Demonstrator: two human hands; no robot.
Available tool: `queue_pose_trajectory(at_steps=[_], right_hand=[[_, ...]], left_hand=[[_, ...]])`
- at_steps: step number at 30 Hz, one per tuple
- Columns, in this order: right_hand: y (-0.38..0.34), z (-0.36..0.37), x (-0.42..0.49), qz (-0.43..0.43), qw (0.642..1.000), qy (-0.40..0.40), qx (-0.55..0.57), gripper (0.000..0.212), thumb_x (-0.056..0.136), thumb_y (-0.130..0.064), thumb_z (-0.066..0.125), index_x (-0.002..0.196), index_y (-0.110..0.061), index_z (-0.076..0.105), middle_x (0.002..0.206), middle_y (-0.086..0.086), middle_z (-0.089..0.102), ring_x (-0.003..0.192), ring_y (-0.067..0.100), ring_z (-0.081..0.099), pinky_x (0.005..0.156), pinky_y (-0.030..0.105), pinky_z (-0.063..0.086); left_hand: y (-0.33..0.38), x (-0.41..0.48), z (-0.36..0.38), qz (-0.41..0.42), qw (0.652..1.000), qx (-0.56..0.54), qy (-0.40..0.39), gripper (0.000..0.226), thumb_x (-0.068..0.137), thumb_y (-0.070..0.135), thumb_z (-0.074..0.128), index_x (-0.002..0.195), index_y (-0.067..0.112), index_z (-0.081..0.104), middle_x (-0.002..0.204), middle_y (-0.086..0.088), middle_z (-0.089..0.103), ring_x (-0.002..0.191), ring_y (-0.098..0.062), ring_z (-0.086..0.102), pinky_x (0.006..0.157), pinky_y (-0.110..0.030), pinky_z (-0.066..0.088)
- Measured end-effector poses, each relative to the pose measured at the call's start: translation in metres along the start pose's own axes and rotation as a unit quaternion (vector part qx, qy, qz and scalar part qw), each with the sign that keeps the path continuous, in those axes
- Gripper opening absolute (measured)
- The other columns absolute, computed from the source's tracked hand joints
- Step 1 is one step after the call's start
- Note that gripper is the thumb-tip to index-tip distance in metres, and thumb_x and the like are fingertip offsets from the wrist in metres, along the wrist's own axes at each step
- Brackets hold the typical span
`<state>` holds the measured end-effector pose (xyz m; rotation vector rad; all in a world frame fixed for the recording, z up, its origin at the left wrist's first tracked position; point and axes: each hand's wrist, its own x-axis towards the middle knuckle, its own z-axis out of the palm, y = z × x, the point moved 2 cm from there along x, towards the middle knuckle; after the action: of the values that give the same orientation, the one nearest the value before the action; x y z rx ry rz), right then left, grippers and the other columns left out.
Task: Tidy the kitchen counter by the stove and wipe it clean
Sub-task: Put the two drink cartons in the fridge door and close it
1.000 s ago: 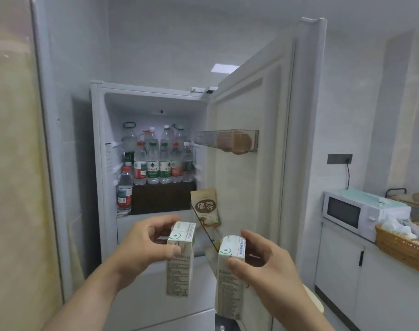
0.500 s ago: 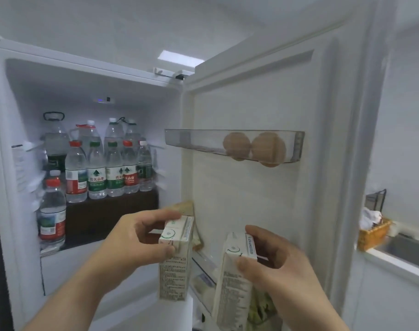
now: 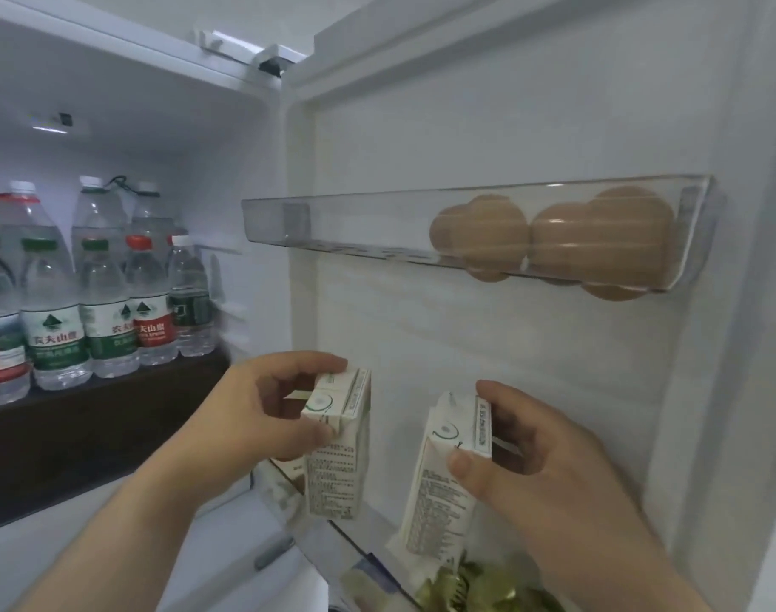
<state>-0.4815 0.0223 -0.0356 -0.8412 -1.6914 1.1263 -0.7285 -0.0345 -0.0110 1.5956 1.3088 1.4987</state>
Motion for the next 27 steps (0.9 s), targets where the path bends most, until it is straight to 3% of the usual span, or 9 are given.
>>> queue_pose_trajectory(at_steps=[2, 4, 8, 12, 17, 21, 25, 27], right_hand=[[0.002, 0.0, 0.006, 0.002, 1.0, 0.006, -0.021, 0.055, 0.062, -0.027, 0.086, 0.107, -0.046, 0.061, 0.111, -0.02, 0.07, 0.104, -0.006, 0.064, 0.099, 0.03, 0.05], [0.002, 0.0, 0.01, 0.01, 0.999, 0.016, -0.04, 0.056, 0.06, -0.032, 0.087, 0.106, -0.047, 0.061, 0.11, -0.022, 0.069, 0.104, -0.006, 0.064, 0.1, 0.032, 0.05], [0.003, 0.005, 0.017, 0.028, 0.993, 0.042, -0.106, 0.072, 0.039, -0.059, 0.075, 0.109, -0.051, 0.06, 0.106, -0.031, 0.068, 0.102, -0.007, 0.065, 0.099, 0.034, 0.051], [0.003, 0.018, 0.021, 0.054, 0.988, 0.057, -0.135, 0.074, 0.038, -0.06, 0.076, 0.109, -0.047, 0.061, 0.107, -0.032, 0.067, 0.102, -0.008, 0.064, 0.1, 0.033, 0.049], [-0.002, 0.045, 0.03, 0.081, 0.984, 0.089, -0.132, 0.068, 0.033, -0.048, 0.082, 0.099, -0.038, 0.067, 0.1, -0.019, 0.074, 0.095, 0.001, 0.07, 0.094, 0.034, 0.054], [-0.002, 0.066, 0.035, 0.108, 0.979, 0.094, -0.148, 0.067, 0.038, -0.043, 0.086, 0.101, -0.037, 0.065, 0.1, -0.019, 0.074, 0.096, 0.001, 0.07, 0.095, 0.033, 0.054], [0.004, 0.085, 0.037, 0.135, 0.973, 0.12, -0.145, 0.061, 0.047, -0.032, 0.089, 0.104, -0.036, 0.066, 0.102, -0.017, 0.074, 0.096, 0.001, 0.07, 0.096, 0.035, 0.053], [0.009, 0.094, 0.039, 0.147, 0.969, 0.137, -0.146, 0.062, 0.048, -0.031, 0.087, 0.106, -0.035, 0.065, 0.103, -0.016, 0.074, 0.096, 0.001, 0.07, 0.096, 0.034, 0.053]], left_hand=[[-0.006, 0.012, -0.003, 0.0, 1.0, 0.001, -0.018, 0.065, 0.046, 0.013, 0.079, 0.11, 0.015, 0.069, 0.104, -0.015, 0.071, 0.09, -0.034, 0.071, 0.065, -0.04, 0.06], [-0.011, 0.024, -0.008, 0.004, 0.999, 0.008, -0.037, 0.066, 0.047, 0.013, 0.079, 0.112, 0.014, 0.067, 0.104, -0.015, 0.07, 0.088, -0.032, 0.071, 0.059, -0.03, 0.057], [-0.019, 0.043, -0.014, 0.013, 0.994, 0.063, -0.09, 0.069, 0.049, 0.017, 0.08, 0.116, 0.018, 0.063, 0.108, -0.004, 0.072, 0.097, -0.023, 0.07, 0.07, -0.03, 0.058], [-0.033, 0.063, -0.022, 0.024, 0.983, 0.116, -0.14, 0.069, 0.049, 0.015, 0.08, 0.114, 0.029, 0.062, 0.107, 0.014, 0.072, 0.1, -0.009, 0.069, 0.081, -0.023, 0.057], [-0.064, 0.086, -0.038, 0.046, 0.976, 0.066, -0.2, 0.069, 0.046, 0.026, 0.081, 0.114, 0.025, 0.066, 0.108, 0.006, 0.072, 0.101, -0.013, 0.07, 0.08, -0.02, 0.053], [-0.085, 0.1, -0.048, 0.08, 0.956, 0.114, -0.258, 0.065, 0.055, 0.029, 0.076, 0.118, 0.032, 0.063, 0.115, 0.014, 0.065, 0.109, -0.008, 0.064, 0.089, -0.025, 0.052], [-0.092, 0.108, -0.05, 0.144, 0.919, 0.2, -0.307, 0.057, 0.057, 0.032, 0.069, 0.112, 0.042, 0.061, 0.11, 0.023, 0.057, 0.105, 0.004, 0.06, 0.084, -0.01, 0.045], [-0.094, 0.111, -0.05, 0.164, 0.904, 0.219, -0.329, 0.053, 0.057, 0.031, 0.069, 0.108, 0.044, 0.061, 0.107, 0.024, 0.056, 0.102, 0.005, 0.059, 0.081, -0.009, 0.044]])
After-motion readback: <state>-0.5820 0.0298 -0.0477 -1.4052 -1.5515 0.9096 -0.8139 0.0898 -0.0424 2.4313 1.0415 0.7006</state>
